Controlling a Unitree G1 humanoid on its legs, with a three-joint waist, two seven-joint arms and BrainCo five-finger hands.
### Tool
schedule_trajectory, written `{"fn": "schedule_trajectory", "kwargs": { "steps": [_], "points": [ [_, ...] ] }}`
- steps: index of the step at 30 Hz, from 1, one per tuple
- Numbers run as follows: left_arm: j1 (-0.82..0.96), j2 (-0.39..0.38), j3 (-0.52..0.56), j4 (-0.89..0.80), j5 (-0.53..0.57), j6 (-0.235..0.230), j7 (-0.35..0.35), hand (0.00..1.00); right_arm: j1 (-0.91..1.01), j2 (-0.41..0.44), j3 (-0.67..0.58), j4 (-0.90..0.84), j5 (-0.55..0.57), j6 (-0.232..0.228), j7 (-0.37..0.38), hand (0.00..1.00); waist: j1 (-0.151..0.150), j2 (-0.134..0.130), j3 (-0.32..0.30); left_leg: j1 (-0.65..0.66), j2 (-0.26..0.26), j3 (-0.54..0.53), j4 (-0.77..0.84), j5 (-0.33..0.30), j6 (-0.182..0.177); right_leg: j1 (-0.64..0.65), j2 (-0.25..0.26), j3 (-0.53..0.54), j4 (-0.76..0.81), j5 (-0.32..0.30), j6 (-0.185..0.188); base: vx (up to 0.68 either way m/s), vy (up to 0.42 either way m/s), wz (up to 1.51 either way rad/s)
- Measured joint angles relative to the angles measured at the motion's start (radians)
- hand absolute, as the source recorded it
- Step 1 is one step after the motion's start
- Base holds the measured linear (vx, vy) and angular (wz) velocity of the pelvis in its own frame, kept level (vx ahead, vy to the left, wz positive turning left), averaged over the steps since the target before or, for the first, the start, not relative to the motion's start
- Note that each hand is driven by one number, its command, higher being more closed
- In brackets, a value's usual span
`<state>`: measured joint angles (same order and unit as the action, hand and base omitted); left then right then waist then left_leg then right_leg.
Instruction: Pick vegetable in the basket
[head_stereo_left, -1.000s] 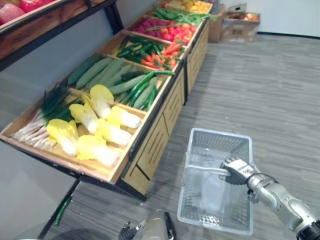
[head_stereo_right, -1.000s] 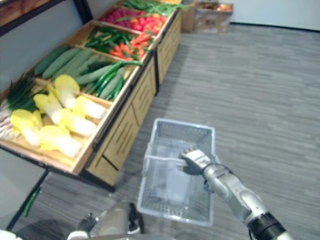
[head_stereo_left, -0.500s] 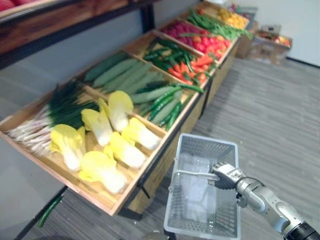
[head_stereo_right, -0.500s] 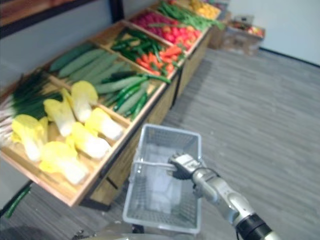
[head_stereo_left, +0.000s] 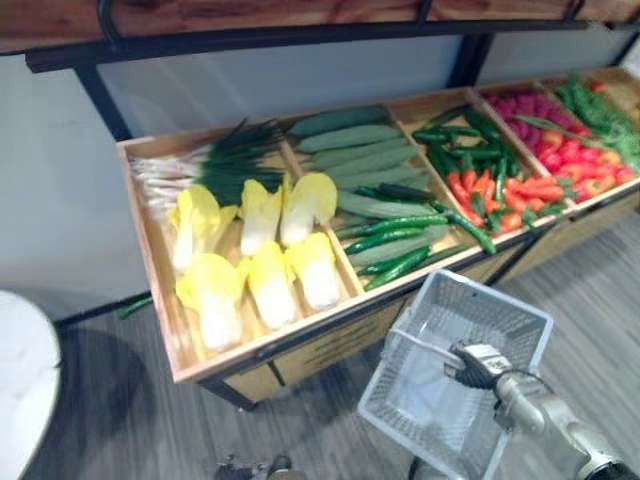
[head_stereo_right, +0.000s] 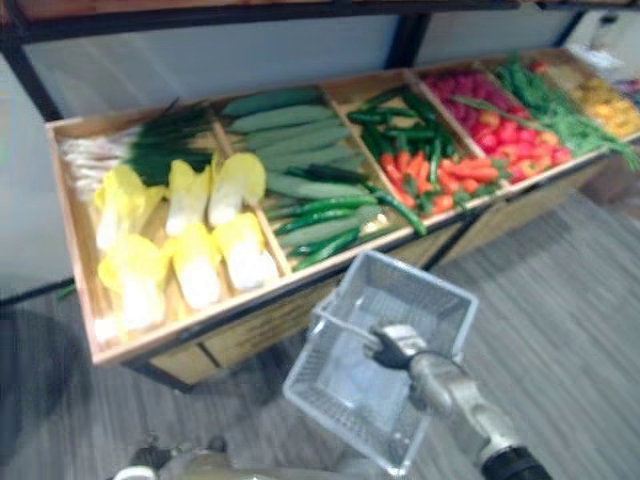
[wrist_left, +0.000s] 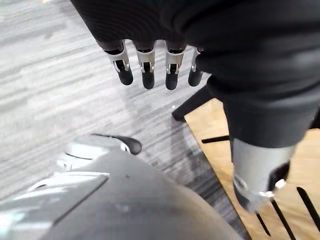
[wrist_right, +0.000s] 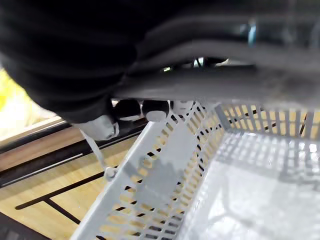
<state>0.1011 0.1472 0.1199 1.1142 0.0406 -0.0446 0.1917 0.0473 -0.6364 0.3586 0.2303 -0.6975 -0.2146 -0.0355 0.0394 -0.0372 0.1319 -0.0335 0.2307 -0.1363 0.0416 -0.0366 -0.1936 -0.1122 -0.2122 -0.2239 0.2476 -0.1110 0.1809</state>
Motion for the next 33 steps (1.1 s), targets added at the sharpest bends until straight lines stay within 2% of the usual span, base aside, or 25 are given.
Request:
{"fn": "schedule_trajectory", "kwargs": {
  "steps": [1, 2, 3, 5, 6, 7, 10, 13, 17, 19, 22, 23, 24, 26, 28, 31, 33],
  "points": [
    [0.015, -0.010, 0.031, 0.001, -0.001, 0.000, 0.000, 0.00, 0.009, 0.002, 0.000, 0.017, 0.000, 0.000, 0.000, 1.00, 0.001, 0.031, -0.010, 0.000, 0.030, 0.015, -0.021, 0.062, -0.014, 0.009, 0.029, -0.026, 0.010, -0.016, -0.026, 0.01, -0.314, 0.41],
    [0.023, -0.014, 0.050, 0.001, -0.005, -0.001, 0.001, 0.00, 0.018, 0.009, -0.008, 0.022, 0.003, 0.000, 0.000, 1.00, 0.002, 0.031, -0.008, -0.003, 0.037, 0.019, -0.024, 0.093, -0.013, 0.016, 0.038, -0.040, 0.009, -0.022, -0.036, 0.02, -0.381, 0.57],
    [0.034, -0.020, 0.085, 0.002, -0.041, 0.001, 0.003, 0.00, 0.042, 0.024, -0.036, 0.025, 0.011, -0.004, -0.002, 1.00, -0.006, 0.024, -0.003, -0.021, 0.040, 0.028, -0.021, 0.156, -0.007, 0.030, 0.043, -0.070, 0.003, -0.030, -0.051, 0.01, -0.292, 0.60],
    [0.050, -0.035, 0.105, 0.002, -0.078, 0.003, 0.003, 0.00, 0.083, 0.031, -0.083, 0.032, 0.037, -0.013, -0.007, 1.00, -0.010, 0.016, 0.001, -0.047, 0.040, 0.104, -0.021, 0.233, 0.036, 0.041, 0.044, -0.114, -0.009, -0.036, -0.063, -0.02, -0.297, 0.66],
    [0.055, -0.044, 0.109, 0.002, -0.081, 0.006, 0.001, 0.00, 0.114, 0.037, -0.117, 0.047, 0.043, -0.017, -0.008, 1.00, -0.011, 0.017, 0.003, -0.051, 0.040, 0.197, -0.021, 0.257, 0.063, 0.051, 0.045, -0.132, -0.015, -0.040, -0.073, -0.03, -0.254, 0.46],
    [0.068, -0.052, 0.124, 0.001, -0.089, 0.007, 0.001, 0.00, 0.135, 0.057, -0.161, 0.072, 0.046, -0.018, -0.010, 1.00, -0.010, 0.018, 0.001, -0.048, 0.039, 0.280, -0.015, 0.258, 0.067, 0.056, 0.047, -0.137, -0.020, -0.046, -0.081, -0.01, -0.151, 0.28],
    [0.096, -0.065, 0.166, 0.002, -0.101, 0.011, 0.001, 0.00, 0.183, 0.099, -0.272, 0.115, 0.074, -0.016, -0.014, 1.00, -0.018, 0.026, -0.002, -0.037, 0.036, 0.392, -0.043, 0.242, 0.072, 0.050, 0.062, -0.132, -0.045, -0.039, -0.075, 0.00, -0.018, -0.03],
    [0.106, -0.076, 0.220, 0.002, -0.100, 0.011, 0.001, 0.00, 0.223, 0.112, -0.366, 0.172, 0.088, -0.018, -0.015, 1.00, -0.033, 0.043, -0.012, -0.006, 0.034, 0.429, -0.092, 0.209, 0.065, 0.050, 0.069, -0.121, -0.056, -0.027, -0.068, 0.03, 0.086, -0.08],
    [0.094, -0.063, 0.298, -0.006, -0.098, 0.010, 0.010, 0.00, 0.219, 0.167, -0.526, 0.322, 0.120, -0.004, -0.047, 1.00, -0.058, 0.040, -0.015, 0.025, -0.005, 0.457, -0.135, 0.191, 0.066, 0.072, 0.045, -0.109, -0.090, 0.002, -0.042, 0.05, 0.142, -0.03],
    [0.088, -0.052, 0.352, -0.022, -0.099, 0.009, 0.036, 0.00, 0.215, 0.180, -0.582, 0.408, 0.156, 0.008, -0.051, 1.00, -0.063, 0.043, -0.016, 0.041, -0.025, 0.465, -0.136, 0.190, 0.065, 0.092, 0.030, -0.098, -0.113, 0.019, -0.033, 0.04, 0.117, -0.10],
    [0.077, -0.038, 0.418, -0.067, -0.117, 0.004, 0.083, 0.00, 0.215, 0.186, -0.654, 0.522, 0.168, 0.022, -0.054, 1.00, -0.065, 0.070, -0.031, 0.051, -0.029, 0.482, -0.136, 0.175, 0.067, 0.100, 0.027, -0.093, -0.125, 0.028, -0.030, 0.00, 0.041, -0.08],
    [0.076, -0.038, 0.431, -0.092, -0.121, 0.002, 0.095, 0.00, 0.216, 0.187, -0.669, 0.543, 0.170, 0.026, -0.055, 1.00, -0.064, 0.071, -0.032, 0.053, -0.029, 0.482, -0.137, 0.174, 0.066, 0.100, 0.026, -0.093, -0.125, 0.028, -0.030, -0.04, 0.035, 0.02],
    [0.077, -0.038, 0.445, -0.156, -0.139, -0.003, 0.124, 0.00, 0.217, 0.187, -0.697, 0.578, 0.184, 0.034, -0.056, 1.00, -0.064, 0.089, -0.044, 0.054, -0.028, 0.481, -0.137, 0.168, 0.066, 0.100, 0.027, -0.095, -0.124, 0.028, -0.029, -0.04, 0.021, 0.06],
    [0.088, -0.044, 0.455, -0.304, -0.148, -0.015, 0.162, 0.00, 0.231, 0.190, -0.739, 0.625, 0.188, 0.040, -0.056, 1.00, -0.062, 0.097, -0.049, 0.054, -0.026, 0.477, -0.137, 0.157, 0.064, 0.102, 0.029, -0.100, -0.123, 0.028, -0.030, -0.04, 0.020, 0.05],
    [0.105, -0.066, 0.482, -0.547, -0.139, -0.042, 0.220, 0.00, 0.235, 0.218, -0.799, 0.674, 0.196, 0.041, -0.060, 1.00, -0.061, 0.103, -0.053, 0.052, -0.028, 0.463, -0.138, 0.154, 0.064, 0.104, 0.028, -0.107, -0.124, 0.028, -0.033, -0.04, 0.016, 0.06],
    [0.105, -0.094, 0.482, -0.774, -0.048, -0.073, 0.288, 0.00, 0.250, 0.266, -0.853, 0.718, 0.196, 0.042, -0.068, 1.00, -0.063, 0.102, -0.057, 0.052, -0.032, 0.447, -0.142, 0.149, 0.063, 0.118, 0.023, -0.124, -0.125, 0.027, -0.032, -0.02, 0.019, 0.17],
    [0.104, -0.120, 0.480, -0.862, 0.002, -0.079, 0.319, 0.00, 0.251, 0.281, -0.866, 0.729, 0.196, 0.045, -0.070, 1.00, -0.063, 0.102, -0.058, 0.051, -0.035, 0.445, -0.142, 0.148, 0.065, 0.118, 0.020, -0.124, -0.125, 0.028, -0.032, 0.00, 0.013, 0.03]
  ]
}}
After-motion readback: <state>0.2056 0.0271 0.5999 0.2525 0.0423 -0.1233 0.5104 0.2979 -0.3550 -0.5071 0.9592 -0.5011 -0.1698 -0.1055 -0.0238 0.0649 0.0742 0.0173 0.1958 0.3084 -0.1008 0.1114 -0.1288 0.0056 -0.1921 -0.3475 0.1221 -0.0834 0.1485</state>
